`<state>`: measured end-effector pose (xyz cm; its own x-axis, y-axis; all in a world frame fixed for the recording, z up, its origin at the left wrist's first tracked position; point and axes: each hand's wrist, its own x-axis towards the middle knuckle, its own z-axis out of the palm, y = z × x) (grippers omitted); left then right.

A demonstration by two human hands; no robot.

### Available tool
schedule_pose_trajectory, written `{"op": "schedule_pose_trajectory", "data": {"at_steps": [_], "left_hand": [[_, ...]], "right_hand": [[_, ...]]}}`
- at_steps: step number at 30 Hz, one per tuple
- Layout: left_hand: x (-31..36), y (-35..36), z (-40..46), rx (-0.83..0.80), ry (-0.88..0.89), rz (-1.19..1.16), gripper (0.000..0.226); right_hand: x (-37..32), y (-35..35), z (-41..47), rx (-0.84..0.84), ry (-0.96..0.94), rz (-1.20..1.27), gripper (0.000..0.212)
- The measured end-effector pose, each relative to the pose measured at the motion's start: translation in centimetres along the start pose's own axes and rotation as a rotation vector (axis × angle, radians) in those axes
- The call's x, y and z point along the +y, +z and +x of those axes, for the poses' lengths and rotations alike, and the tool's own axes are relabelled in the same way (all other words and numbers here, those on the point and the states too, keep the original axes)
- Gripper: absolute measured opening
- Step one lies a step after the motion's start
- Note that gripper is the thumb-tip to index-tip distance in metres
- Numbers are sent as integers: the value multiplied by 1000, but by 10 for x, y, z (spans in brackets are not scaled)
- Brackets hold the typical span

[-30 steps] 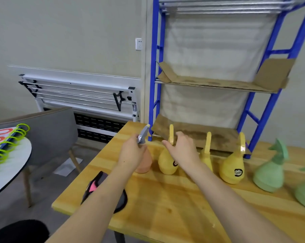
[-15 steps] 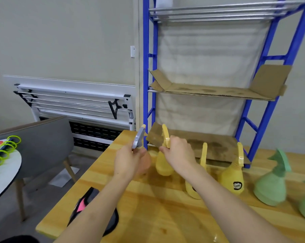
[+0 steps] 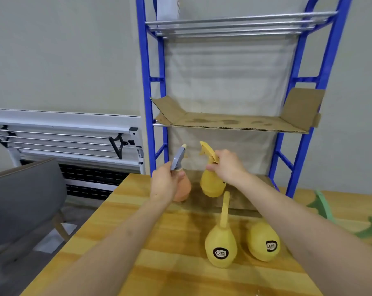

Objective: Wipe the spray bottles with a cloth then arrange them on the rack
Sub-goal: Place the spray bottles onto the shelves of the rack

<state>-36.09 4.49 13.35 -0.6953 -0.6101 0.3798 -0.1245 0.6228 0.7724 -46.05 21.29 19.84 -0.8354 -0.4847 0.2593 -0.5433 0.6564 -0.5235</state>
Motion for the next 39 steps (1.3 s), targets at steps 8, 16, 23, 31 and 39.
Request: {"op": "schedule_pose_trajectory", "data": {"at_steps": [8,16,23,31,39], "left_hand": [[8,62,40,4,-35,59,18],[1,92,63,-15,-80,107,24],[1,94,62,-35,-140,132,27],[14,80,65,-150,-161,27,31],[29,57,36,-121,-42,115,43]], "right_hand": [[44,11,47,17,44,40,21],[71,37,71,-25,88,21,20],[60,40,78,-83,134,-53,29],[61,32,67,-78,203,106,24],[51,-3,20,-12,172,242,45]]}}
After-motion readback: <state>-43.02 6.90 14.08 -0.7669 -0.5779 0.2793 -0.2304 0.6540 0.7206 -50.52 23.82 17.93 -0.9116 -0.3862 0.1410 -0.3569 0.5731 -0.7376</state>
